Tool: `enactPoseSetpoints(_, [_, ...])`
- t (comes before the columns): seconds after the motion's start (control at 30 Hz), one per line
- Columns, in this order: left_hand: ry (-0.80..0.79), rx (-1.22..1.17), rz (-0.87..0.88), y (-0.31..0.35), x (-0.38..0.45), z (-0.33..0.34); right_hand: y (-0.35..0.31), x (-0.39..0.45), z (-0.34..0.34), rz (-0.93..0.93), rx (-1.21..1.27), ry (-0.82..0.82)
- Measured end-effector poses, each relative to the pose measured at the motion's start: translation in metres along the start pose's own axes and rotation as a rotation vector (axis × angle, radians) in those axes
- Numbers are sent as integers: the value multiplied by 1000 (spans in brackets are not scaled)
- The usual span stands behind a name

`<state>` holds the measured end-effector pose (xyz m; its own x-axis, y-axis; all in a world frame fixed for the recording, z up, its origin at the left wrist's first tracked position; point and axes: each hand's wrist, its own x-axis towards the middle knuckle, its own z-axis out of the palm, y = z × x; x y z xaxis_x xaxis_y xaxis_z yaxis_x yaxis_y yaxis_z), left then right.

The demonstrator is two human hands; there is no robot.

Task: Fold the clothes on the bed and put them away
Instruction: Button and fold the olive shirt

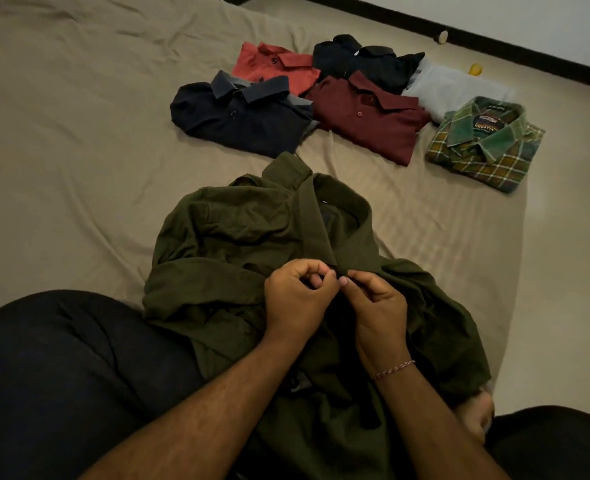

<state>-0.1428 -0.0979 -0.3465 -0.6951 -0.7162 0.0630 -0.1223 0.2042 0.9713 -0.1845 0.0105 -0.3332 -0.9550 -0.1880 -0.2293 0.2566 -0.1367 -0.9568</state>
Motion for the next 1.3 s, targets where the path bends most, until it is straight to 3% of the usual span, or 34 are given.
enactPoseSetpoints(0.2, [-15, -43, -37, 3, 0, -1, 3, 1, 1, -50, 10, 22])
enactPoseSetpoints(0.33, [98, -19, -104, 3, 5, -3, 3, 1, -2, -59, 97, 52])
enactPoseSetpoints(0.57, [47, -7, -111, 4, 2, 0, 11, -2, 2, -168, -115, 1])
enactPoseSetpoints(1.3, [25, -185, -109, 6, 1, -4, 7, -11, 7, -289, -249, -3])
